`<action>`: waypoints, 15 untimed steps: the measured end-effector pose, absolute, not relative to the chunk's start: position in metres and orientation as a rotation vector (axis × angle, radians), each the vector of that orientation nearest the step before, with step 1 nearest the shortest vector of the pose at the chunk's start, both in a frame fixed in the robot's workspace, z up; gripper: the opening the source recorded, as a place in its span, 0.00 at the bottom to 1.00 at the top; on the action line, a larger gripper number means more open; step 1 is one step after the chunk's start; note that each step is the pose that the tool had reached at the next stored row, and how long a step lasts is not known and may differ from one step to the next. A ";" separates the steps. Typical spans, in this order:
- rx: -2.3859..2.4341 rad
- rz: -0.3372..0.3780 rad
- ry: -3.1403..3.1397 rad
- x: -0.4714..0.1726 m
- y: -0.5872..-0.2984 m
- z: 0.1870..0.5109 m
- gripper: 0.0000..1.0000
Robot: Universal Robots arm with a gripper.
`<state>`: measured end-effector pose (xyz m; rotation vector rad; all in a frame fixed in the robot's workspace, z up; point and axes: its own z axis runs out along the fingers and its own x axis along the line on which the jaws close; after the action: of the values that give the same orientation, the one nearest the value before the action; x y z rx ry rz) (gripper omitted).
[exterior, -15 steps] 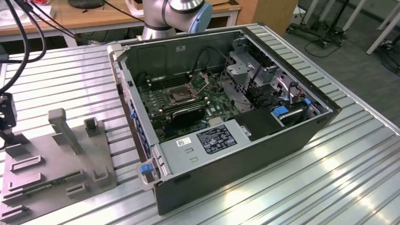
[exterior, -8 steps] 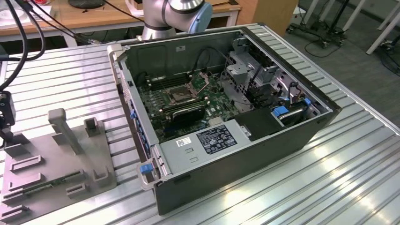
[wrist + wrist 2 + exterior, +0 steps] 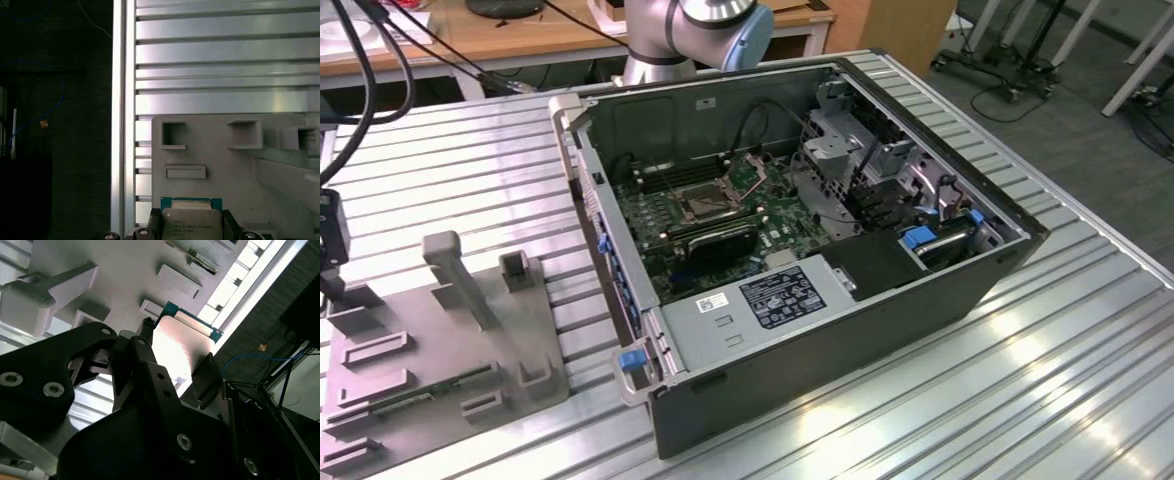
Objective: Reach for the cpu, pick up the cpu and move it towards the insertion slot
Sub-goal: 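Pick up the cpu and move it towards the insertion slot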
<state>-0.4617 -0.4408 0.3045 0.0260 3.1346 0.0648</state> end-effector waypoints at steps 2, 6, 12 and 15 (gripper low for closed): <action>0.026 0.065 3.135 -0.462 -0.441 0.306 0.55; 0.026 0.065 3.135 -0.462 -0.441 0.309 0.55; 0.026 0.065 3.135 -0.462 -0.441 0.314 0.55; 0.026 0.065 3.135 -0.462 -0.441 0.316 0.55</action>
<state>-0.4617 -0.4408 0.3158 0.0260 3.1346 0.0647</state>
